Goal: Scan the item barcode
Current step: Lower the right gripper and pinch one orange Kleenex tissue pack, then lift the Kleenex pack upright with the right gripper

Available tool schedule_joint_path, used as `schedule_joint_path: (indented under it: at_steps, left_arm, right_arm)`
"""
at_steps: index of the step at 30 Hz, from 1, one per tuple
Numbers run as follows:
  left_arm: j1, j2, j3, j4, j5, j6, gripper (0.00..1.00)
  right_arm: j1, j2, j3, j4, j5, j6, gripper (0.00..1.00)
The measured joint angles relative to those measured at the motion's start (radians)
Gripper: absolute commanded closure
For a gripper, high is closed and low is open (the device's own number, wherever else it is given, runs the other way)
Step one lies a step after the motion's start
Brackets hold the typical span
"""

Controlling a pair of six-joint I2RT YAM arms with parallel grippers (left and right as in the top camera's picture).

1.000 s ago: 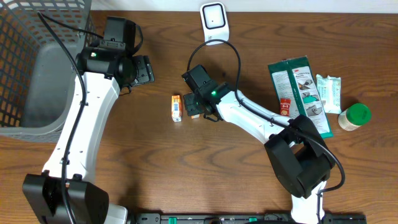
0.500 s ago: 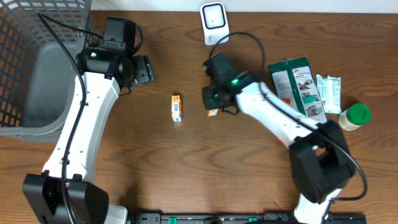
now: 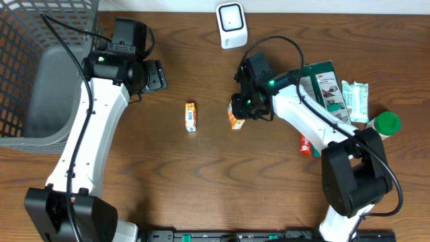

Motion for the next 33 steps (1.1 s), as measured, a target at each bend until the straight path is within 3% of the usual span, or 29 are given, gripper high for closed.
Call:
schedule_joint_path:
  at_steps: [4, 6, 8, 10, 11, 19, 26, 28, 30, 33]
  left_arm:
    - [0.0, 0.0, 0.0, 0.0, 0.0, 0.0, 0.2]
    - [0.0, 0.0, 0.0, 0.0, 0.0, 0.0, 0.19]
    - [0.0, 0.0, 0.0, 0.0, 0.0, 0.0, 0.2]
    - [0.0, 0.0, 0.0, 0.0, 0.0, 0.0, 0.2]
    - [0.0, 0.0, 0.0, 0.0, 0.0, 0.0, 0.2]
    - [0.0, 0.0, 0.0, 0.0, 0.0, 0.0, 0.2]
    - [0.0, 0.0, 0.0, 0.0, 0.0, 0.0, 0.2]
    - [0.0, 0.0, 0.0, 0.0, 0.0, 0.0, 0.2]
    - [0.0, 0.0, 0.0, 0.0, 0.0, 0.0, 0.2]
    - [0.0, 0.0, 0.0, 0.0, 0.0, 0.0, 0.2]
  right_arm:
    - [0.0, 0.0, -0.061, 0.029, 0.058, -0.017, 0.81]
    - [0.0, 0.0, -0.085, 0.061, 0.08, -0.024, 0.66]
    - [0.0, 0.0, -0.098, 0.075, 0.108, -0.04, 0.59]
    - [0.0, 0.0, -0.104, 0.074, 0.144, -0.055, 0.37]
    - [0.0, 0.0, -0.104, 0.072, 0.164, -0.06, 0.32]
    - [0.0, 0.0, -0.073, -0.024, 0.303, -0.106, 0.27]
    - [0.005, 0.0, 0.137, -0.242, 0.33, -0.119, 0.28]
    - [0.015, 0.0, 0.182, -0.288, 0.335, -0.101, 0.23]
    - [0.034, -0.002, 0.205, -0.312, 0.338, -0.071, 0.01]
    - [0.076, -0.002, 0.208, -0.322, 0.343, -0.04, 0.01]
